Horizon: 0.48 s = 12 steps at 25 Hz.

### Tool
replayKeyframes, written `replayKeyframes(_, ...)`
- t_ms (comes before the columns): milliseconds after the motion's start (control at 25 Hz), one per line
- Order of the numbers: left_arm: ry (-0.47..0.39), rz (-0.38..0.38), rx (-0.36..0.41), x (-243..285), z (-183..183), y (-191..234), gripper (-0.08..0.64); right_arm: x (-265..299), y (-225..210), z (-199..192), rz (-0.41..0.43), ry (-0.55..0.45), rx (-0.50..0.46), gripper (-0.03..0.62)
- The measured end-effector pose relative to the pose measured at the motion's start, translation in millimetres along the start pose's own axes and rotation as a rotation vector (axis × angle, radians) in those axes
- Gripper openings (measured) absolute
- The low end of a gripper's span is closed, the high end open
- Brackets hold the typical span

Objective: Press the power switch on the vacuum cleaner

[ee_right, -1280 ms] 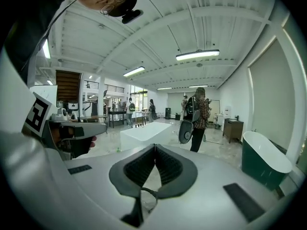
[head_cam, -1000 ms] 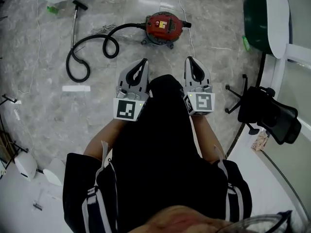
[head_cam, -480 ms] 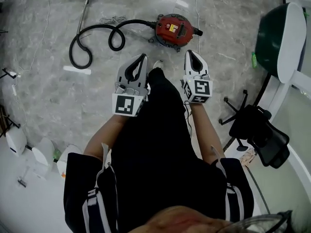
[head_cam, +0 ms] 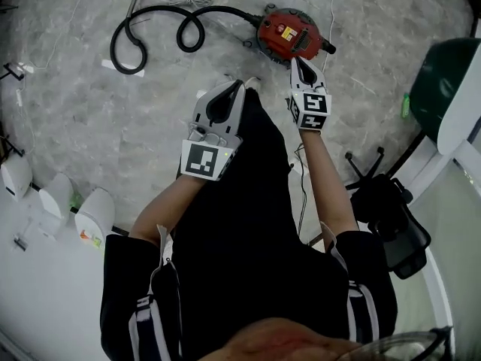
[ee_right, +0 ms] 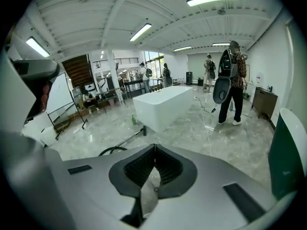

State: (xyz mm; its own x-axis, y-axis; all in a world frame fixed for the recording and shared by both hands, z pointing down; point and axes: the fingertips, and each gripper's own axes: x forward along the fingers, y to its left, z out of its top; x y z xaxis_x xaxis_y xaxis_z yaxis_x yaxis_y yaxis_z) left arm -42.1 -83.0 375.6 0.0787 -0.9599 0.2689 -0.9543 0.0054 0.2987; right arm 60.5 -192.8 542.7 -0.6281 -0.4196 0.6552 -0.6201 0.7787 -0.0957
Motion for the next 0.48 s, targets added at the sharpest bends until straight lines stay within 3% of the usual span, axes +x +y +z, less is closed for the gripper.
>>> replayKeyframes(160,0.019,0.008,0.005,5.3,-8.5,8.6,0.018,35.7,-4.9,-20.7,0.024,0.057,-0.027,0.017)
replayKeyframes(360,0.050,0.029,-0.032,21.5,-15.3,21.2,0.018,84.5,-23.3,-54.5,0.045,0.079,0.067,0.017)
replayKeyframes(480,0.062,0.023,-0.021,34.0,-21.7,25.1,0.018,115.1,-40.3,-76.6,0.035,0.122,0.054,0.017)
